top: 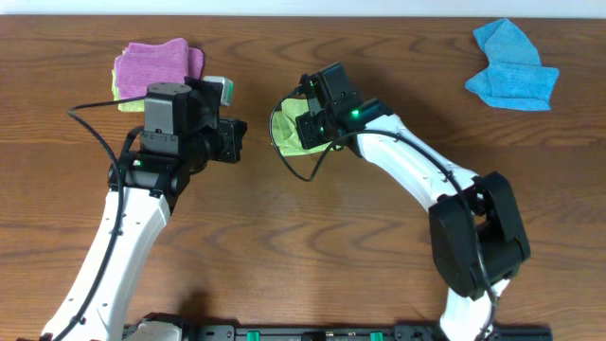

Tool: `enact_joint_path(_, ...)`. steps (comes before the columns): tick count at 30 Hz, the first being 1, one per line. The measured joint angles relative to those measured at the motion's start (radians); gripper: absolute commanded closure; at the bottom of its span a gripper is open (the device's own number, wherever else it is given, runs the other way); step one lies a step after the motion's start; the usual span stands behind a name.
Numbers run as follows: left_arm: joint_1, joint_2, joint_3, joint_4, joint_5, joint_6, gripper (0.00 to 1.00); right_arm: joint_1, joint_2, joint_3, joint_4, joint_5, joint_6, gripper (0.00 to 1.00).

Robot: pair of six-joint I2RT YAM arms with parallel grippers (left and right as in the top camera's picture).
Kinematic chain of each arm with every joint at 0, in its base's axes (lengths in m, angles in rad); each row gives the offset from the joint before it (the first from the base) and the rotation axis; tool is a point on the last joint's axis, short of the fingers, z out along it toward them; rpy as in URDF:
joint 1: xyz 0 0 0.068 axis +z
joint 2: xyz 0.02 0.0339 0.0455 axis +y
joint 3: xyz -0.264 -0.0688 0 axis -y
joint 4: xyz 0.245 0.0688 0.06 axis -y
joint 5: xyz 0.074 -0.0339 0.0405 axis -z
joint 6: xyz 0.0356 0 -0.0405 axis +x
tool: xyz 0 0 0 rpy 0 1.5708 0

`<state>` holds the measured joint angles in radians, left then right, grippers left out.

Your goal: Fold the cloth

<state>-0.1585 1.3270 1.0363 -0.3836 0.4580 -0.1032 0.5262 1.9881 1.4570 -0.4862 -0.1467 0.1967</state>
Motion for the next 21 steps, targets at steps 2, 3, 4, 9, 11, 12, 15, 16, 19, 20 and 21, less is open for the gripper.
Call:
enact_joint_path(2,0.006,0.0,0.0,0.006,-0.014,0.0,0.94,0.0,0.011,0.0,0.001,-0.003,0.0,0.99)
enact_joint_path(3,0.011,-0.001,0.0,0.003,-0.018,0.0,0.94,0.0,0.016,0.0,0.003,-0.006,0.0,0.98)
enact_joint_path(4,0.023,-0.004,0.0,-0.004,-0.02,0.0,0.94,0.001,0.021,0.0,0.005,-0.007,0.0,0.99)
enact_joint_path(9,0.128,-0.112,0.0,-0.076,-0.035,0.01,0.94,0.002,0.027,0.0,0.012,-0.013,0.0,0.98)
enact_joint_path(11,0.19,-0.198,0.0,-0.119,-0.031,0.026,0.94,0.002,0.028,0.0,0.014,-0.014,0.0,0.99)
enact_joint_path(12,0.217,-0.24,0.0,-0.147,-0.03,0.032,0.94,0.002,0.029,0.0,0.016,-0.014,0.0,0.98)
enact_joint_path(15,0.26,-0.337,-0.001,-0.188,-0.027,0.05,0.94,0.003,0.04,0.0,0.021,-0.015,0.0,0.98)
enact_joint_path(16,0.266,-0.364,-0.01,-0.182,-0.026,0.054,0.94,0.005,0.045,0.0,0.024,-0.016,0.0,0.98)
enact_joint_path(19,0.27,-0.439,-0.056,-0.161,-0.023,0.057,0.94,0.011,0.06,0.0,0.042,-0.018,0.0,0.99)
enact_joint_path(20,0.271,-0.46,-0.074,-0.155,-0.021,0.057,0.94,0.014,0.064,0.0,0.051,-0.02,0.0,0.98)
enact_joint_path(21,0.271,-0.476,-0.09,-0.148,-0.02,0.057,0.94,0.016,0.066,0.0,0.059,-0.024,0.0,0.98)
